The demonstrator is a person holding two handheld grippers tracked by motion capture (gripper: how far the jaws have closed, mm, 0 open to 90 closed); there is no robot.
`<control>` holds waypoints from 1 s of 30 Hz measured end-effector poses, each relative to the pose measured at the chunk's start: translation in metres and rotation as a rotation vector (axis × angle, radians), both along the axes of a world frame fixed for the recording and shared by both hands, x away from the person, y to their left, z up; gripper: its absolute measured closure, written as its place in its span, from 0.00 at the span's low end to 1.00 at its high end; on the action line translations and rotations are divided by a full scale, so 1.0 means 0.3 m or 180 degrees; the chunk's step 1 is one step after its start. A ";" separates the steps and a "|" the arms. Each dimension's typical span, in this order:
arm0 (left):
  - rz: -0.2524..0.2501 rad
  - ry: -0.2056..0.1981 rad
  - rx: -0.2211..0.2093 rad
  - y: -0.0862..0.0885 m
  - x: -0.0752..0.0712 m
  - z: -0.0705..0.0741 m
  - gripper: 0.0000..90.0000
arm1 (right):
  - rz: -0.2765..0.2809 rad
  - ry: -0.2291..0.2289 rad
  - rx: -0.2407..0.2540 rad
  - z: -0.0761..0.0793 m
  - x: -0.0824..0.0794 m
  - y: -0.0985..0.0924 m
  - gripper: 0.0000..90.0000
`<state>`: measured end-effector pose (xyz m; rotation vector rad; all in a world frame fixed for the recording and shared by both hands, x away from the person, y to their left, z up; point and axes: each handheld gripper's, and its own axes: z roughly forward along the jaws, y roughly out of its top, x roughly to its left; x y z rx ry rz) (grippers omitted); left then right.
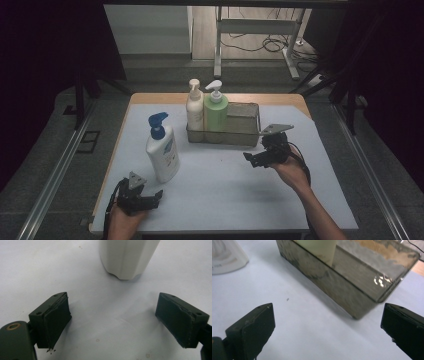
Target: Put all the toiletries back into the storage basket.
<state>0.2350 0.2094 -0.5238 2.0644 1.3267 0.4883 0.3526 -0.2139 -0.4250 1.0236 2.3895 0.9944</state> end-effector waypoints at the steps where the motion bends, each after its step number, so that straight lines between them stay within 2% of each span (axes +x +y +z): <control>1: -0.0001 0.0001 0.0001 0.000 0.000 0.000 0.13 | -0.0019 0.0003 -0.0007 -0.006 -0.007 -0.007 0.00; 7: 0.0000 0.0001 0.0002 0.000 0.000 0.000 0.13 | -0.0065 -0.0005 -0.0024 -0.037 -0.043 -0.059 0.00; 18: 0.0003 0.0002 -0.0007 0.000 0.000 0.000 0.13 | -0.0178 0.0011 0.0039 -0.102 -0.118 -0.126 0.00; 26: 0.0003 0.0001 -0.0005 0.000 0.000 0.000 0.13 | -0.0268 0.0112 0.0102 -0.175 -0.161 -0.166 0.00; 30: 0.0002 0.0000 -0.0006 0.000 0.000 0.000 0.13 | -0.0278 0.0159 0.0042 -0.210 -0.171 -0.178 0.01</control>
